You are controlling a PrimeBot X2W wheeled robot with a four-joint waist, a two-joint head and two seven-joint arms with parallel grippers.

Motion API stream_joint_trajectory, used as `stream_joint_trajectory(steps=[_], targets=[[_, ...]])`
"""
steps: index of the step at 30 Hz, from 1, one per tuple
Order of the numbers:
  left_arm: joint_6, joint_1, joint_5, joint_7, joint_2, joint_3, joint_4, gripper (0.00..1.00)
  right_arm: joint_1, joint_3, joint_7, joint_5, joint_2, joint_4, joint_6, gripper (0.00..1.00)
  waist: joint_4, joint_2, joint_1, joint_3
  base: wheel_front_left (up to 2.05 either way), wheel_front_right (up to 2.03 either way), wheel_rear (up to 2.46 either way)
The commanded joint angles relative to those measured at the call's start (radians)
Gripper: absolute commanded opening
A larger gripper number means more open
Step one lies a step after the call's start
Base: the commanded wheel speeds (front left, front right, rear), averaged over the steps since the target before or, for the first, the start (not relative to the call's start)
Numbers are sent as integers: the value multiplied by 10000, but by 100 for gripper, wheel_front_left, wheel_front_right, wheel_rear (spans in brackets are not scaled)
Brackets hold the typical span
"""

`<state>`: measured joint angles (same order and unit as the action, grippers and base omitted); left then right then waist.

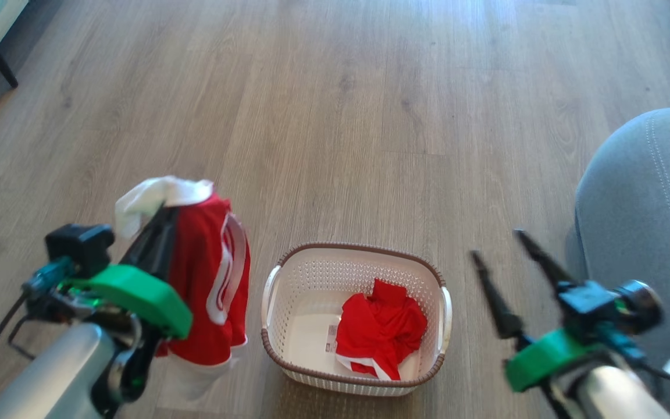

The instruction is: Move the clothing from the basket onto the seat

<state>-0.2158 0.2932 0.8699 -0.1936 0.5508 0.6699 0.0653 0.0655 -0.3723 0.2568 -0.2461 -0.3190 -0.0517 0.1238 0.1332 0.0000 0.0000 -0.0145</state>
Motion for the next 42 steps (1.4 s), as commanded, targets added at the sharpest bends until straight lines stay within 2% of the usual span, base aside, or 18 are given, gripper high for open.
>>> stream_joint_trajectory(steps=[1, 5, 6, 14, 24, 32, 33, 34, 35, 36, 41, 42], targets=[[42, 859, -129, 31, 143, -398, -464, 0, 599, -483, 49, -12, -181, 265, 69, 100, -31, 0, 0, -12, 0, 0, 0], [136, 1207, -316, 333, -184, 37, -861, 0, 1612, -2039, 49, -181, -105, 17, 69, 100, -107, 0, 0, -24, 0, 0, 0], [182, 1371, -406, 470, -394, 271, -982, 0, 2143, -2748, 49, -296, -35, -137, 69, 100, -122, 0, 0, -31, 0, 0, 0], [382, 1829, -658, 760, -1306, 1095, -1033, 0, 3542, -4292, 49, -729, 132, -493, 69, 100, -62, 0, 0, -5, 0, 0, 0], [755, 2320, -1068, 1013, -2473, 2252, -1178, 0, 4247, -4779, 49, -1070, -2, -790, 69, 100, -11, 0, 0, 142, 0, 0, 0], [906, 2472, -1151, 1294, -2809, 2758, -1449, 0, 4140, -4711, 49, -1285, -1, -1198, 69, 100, -112, 0, 0, 160, 0, 0, 0], [914, 2471, -1133, 1327, -2820, 2785, -1486, 0, 4123, -4731, 49, -1340, 6, -1262, 69, 75, -119, 0, 0, 165, 0, 0, 0], [929, 2474, -1126, 1359, -2823, 2818, -1521, 0, 4126, -4756, 49, -1379, 14, -1304, 69, 37, -127, 0, 0, 171, 0, 0, 0], [952, 2469, -1106, 1392, -2830, 2853, -1550, 0, 4126, -4760, 49, -1427, 26, -1343, 69, 11, -135, 0, 0, 174, 0, 0, 0], [969, 2459, -1078, 1415, -2842, 2877, -1574, 0, 4118, -4767, 49, -1502, 34, -1397, 69, 0, -139, 0, 0, 180, 0, 0, 0], [998, 2416, -1023, 1415, -2849, 2929, -1584, 0, 4136, -4722, 49, -1790, 11, -1536, 69, 0, -178, 0, 0, 218, 0, 0, 0], [998, 2404, -1030, 1381, -2834, 2921, -1554, 20, 4137, -4683, 49, -1837, -8, -1548, 69, 0, -199, 0, 0, 227, 0, 0, 0]])
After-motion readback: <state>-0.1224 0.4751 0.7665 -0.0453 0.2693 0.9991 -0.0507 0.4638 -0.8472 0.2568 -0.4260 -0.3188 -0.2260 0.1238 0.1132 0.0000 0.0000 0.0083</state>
